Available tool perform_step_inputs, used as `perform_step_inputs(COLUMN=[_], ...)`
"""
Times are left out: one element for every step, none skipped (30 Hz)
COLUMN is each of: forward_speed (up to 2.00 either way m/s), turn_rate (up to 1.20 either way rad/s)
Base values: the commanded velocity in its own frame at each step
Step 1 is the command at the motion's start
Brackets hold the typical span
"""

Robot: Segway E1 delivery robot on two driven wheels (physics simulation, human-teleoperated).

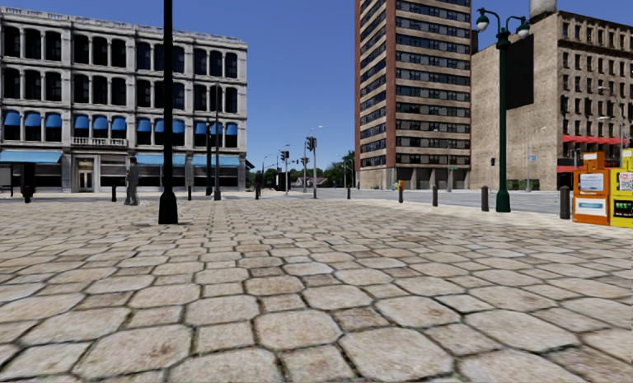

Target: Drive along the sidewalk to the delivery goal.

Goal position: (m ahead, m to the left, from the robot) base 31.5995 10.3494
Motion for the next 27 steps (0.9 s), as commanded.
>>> perform_step_inputs(forward_speed=[2.00,2.00,2.00,1.95,1.93,1.93,1.92,1.91,1.90,1.90,1.91,2.00,2.00,2.00,2.00,2.00,2.00,1.98,1.98,1.95,1.93,1.91,1.91,1.91,1.91,1.91,1.91], turn_rate=[0.00,0.00,0.00,0.00,0.00,0.00,0.00,0.00,0.00,0.00,0.00,0.00,0.00,0.00,0.00,0.00,0.00,0.00,0.00,0.00,0.00,0.00,0.00,0.00,0.00,0.00,0.00])
